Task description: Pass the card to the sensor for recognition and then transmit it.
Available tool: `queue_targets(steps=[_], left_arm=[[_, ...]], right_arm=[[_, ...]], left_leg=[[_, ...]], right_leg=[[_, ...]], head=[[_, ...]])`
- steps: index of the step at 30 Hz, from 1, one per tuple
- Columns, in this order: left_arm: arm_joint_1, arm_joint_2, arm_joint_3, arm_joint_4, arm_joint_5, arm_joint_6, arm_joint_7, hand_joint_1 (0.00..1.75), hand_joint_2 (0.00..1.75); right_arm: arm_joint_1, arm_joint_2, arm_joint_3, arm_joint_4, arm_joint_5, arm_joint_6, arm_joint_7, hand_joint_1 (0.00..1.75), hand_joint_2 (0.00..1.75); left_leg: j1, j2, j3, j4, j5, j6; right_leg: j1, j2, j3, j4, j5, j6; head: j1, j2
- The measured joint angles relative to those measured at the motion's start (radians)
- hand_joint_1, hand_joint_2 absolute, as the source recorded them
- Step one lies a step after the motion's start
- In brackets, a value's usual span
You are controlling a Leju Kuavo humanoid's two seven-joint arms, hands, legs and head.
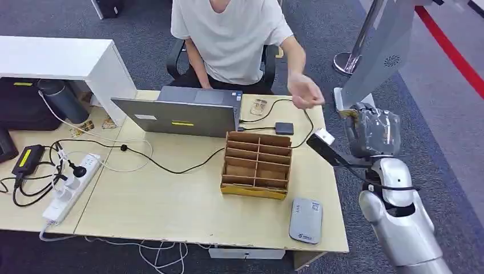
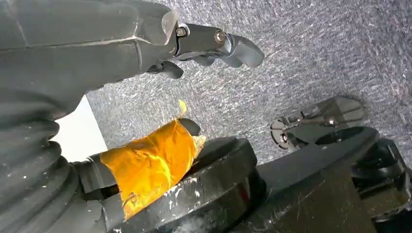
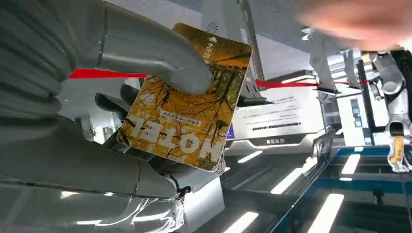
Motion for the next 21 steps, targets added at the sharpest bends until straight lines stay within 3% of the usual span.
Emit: queue_targets(steps=[5,13,21], left_arm=[[0.001,0.0,0.0,0.0,0.017,0.002,0.0,0.0,1.75],[0.007,0.0,0.002,0.0,0.049,0.01,0.0,0.0,1.75],[0.008,0.0,0.008,0.0,0.068,0.011,0.0,0.0,1.75]], right_arm=[[0.1,0.0,-0.02,-0.076,-0.015,-0.055,-0.023,1.75,1.75],[0.402,-0.003,-0.11,-0.271,-0.013,-0.144,-0.103,1.75,1.75],[0.62,-0.003,-0.125,-0.35,0.005,-0.192,-0.103,1.75,1.75]], left_leg=[[0.0,0.0,0.0,0.0,0.0,0.0],[0.0,-0.003,-0.001,0.0,-0.002,0.0],[0.0,-0.003,-0.001,0.0,-0.002,0.0]], right_leg=[[0.0,0.0,0.0,0.0,0.0,0.0],[0.0,-0.003,0.0,-0.001,-0.003,0.0],[0.0,-0.003,0.0,-0.001,-0.003,0.0]], head=[[0.0,0.0],[0.0,0.0],[0.0,0.0]])
